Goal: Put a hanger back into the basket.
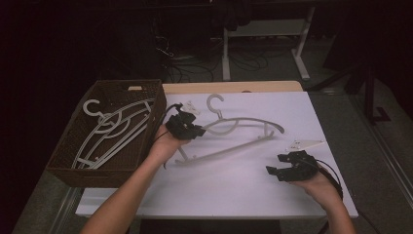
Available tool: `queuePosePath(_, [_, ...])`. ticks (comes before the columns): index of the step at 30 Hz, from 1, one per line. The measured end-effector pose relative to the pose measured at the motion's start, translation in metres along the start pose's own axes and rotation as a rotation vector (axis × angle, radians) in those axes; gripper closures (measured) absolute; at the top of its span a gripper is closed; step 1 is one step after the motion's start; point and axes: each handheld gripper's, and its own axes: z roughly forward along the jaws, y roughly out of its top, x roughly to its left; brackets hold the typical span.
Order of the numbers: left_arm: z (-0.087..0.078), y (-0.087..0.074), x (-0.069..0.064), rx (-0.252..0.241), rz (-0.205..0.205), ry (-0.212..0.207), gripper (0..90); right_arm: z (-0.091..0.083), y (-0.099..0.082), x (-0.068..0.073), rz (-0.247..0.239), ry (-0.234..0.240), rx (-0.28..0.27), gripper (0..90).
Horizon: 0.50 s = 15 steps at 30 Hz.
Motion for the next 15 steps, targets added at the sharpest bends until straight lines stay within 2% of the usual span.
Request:
queuePosePath(1, [-0.015,0.006,0.003,-0.029,-0.009,0.009,82.2,0.001,0.000,0.000,-0.008,-0.007,-0.005,27.2])
queuePosePath(2, [-0.015,0.006,0.003,-0.029,-0.009,0.009,82.2,0.001,0.000,-0.001,0.000,-0.015,-0.008,26.3])
queuePosePath(3, [-0.029,0.012,0.007,-0.042,-0.008,0.019,82.2,0.001,0.000,-0.002,0.006,-0.018,-0.018,23.6])
queuePosePath(4, [-0.029,0.012,0.007,-0.042,-0.008,0.019,82.3,0.002,0.000,-0.003,0.006,-0.017,-0.026,21.6])
queuePosePath(5, [-0.043,0.016,0.010,-0.050,-0.009,0.031,82.3,0.002,0.000,-0.004,0.005,-0.015,-0.031,19.7])
queuePosePath(7, [-0.057,0.018,0.014,-0.059,-0.006,0.051,82.3,0.002,0.000,-0.004,0.000,-0.019,-0.040,14.9])
queuePosePath(10, [-0.080,0.016,0.022,-0.095,-0.017,0.070,82.2,0.003,0.000,-0.004,-0.001,-0.030,-0.051,12.6])
queuePosePath(11, [-0.080,0.016,0.022,-0.095,-0.017,0.070,82.2,0.004,0.000,-0.004,-0.001,-0.035,-0.053,10.7])
queuePosePath(12, [-0.096,0.011,0.029,-0.106,-0.030,0.073,82.2,0.004,0.000,-0.004,-0.005,-0.038,-0.054,8.9])
queuePosePath(13, [-0.103,0.009,0.032,-0.108,-0.032,0.083,82.2,0.004,0.000,-0.003,-0.004,-0.036,-0.055,8.0])
queuePosePath(14, [-0.103,0.009,0.032,-0.108,-0.032,0.083,82.2,0.005,0.000,-0.003,-0.004,-0.035,-0.053,7.2])
queuePosePath(15, [-0.118,0.003,0.039,-0.105,-0.036,0.109,82.2,0.005,0.000,-0.003,-0.008,-0.038,-0.053,6.4])
